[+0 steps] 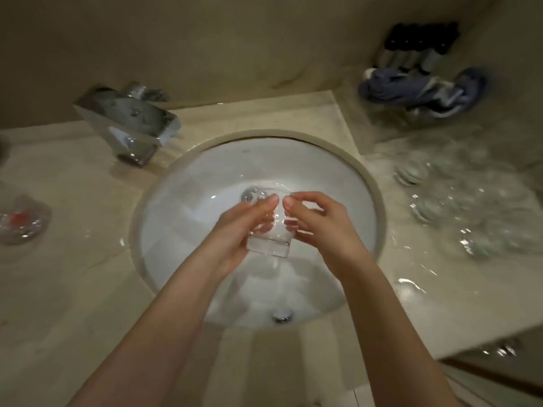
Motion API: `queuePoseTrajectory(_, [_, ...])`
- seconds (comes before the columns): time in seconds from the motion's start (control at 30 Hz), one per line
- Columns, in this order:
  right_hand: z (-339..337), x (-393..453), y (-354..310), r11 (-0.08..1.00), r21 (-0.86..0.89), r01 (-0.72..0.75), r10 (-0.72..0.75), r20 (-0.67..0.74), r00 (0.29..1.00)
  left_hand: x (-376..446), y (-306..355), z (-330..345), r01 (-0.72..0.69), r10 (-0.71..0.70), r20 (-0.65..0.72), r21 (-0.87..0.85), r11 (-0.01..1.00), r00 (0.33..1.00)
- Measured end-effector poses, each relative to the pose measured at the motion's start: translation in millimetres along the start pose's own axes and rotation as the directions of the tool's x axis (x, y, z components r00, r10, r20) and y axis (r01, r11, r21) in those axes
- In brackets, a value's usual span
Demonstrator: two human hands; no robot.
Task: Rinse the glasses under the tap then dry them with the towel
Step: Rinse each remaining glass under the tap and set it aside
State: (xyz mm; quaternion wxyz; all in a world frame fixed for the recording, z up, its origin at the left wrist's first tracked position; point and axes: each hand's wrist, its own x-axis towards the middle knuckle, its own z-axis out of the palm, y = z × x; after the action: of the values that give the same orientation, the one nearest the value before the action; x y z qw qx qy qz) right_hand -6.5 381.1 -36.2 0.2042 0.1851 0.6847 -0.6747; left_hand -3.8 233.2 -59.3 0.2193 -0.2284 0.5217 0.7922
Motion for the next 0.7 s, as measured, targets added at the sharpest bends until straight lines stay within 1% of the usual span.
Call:
queuePoseTrajectory(0.07, [-24.5, -13.5, 1.2, 0.997, 0.070, 0.035, -0.034, -0.024, 0.999, -4.9, 3.3, 15.8, -0.059, 0.048, 0.072, 0.150, 0.987, 0.996])
queuePoseTrajectory(0.17, [-60.2, -30.4, 4.4, 0.983, 0.169, 0.065, -0.054, -0.067, 0.996, -6.2, 6.2, 40.1, -0.148, 0.062, 0.220, 0.403, 0.903, 0.974])
queuePoseTrajectory(0.2, [-72.8, -35.1, 6.3, 0.980, 0.179, 0.083, -0.068, -0.090, 0.994, -5.6, 5.8, 50.1, -0.176, 0.065, 0.253, 0.449, 0.876, 0.965])
queuePoseTrajectory(0.3, [-113.9, -51.7, 11.0, 0.975, 0.170, 0.147, -0.124, -0.141, 0.982, -6.2, 0.0, 88.3, -0.254, 0.090, 0.324, 0.509, 0.822, 0.942])
queuePoseTrajectory(0.37, [-138.9, -62.6, 12.8, 0.969, 0.163, 0.185, -0.160, -0.158, 0.974, -7.2, -5.6, 111.8, -0.302, 0.094, 0.367, 0.563, 0.769, 0.925])
queuePoseTrajectory(0.43, [-168.9, -73.9, 15.0, 0.968, 0.130, 0.217, -0.194, -0.167, 0.967, -9.6, -14.8, 140.4, -0.345, 0.091, 0.406, 0.611, 0.713, 0.909])
queuePoseTrajectory(0.53, [-212.8, -82.7, 16.9, 0.972, 0.052, 0.230, -0.220, -0.154, 0.963, -11.7, -31.2, 179.2, -0.379, 0.106, 0.434, 0.611, 0.695, 0.895])
queuePoseTrajectory(0.63, [-249.3, -81.9, 14.3, 0.964, -0.099, 0.246, -0.256, -0.106, 0.961, -12.9, -46.3, 208.0, -0.410, 0.143, 0.433, 0.621, 0.668, 0.890])
queuePoseTrajectory(0.7, [-267.5, -77.5, 8.7, 0.937, -0.224, 0.267, -0.282, -0.039, 0.959, -13.1, -53.4, 221.4, -0.424, 0.175, 0.418, 0.632, 0.649, 0.891])
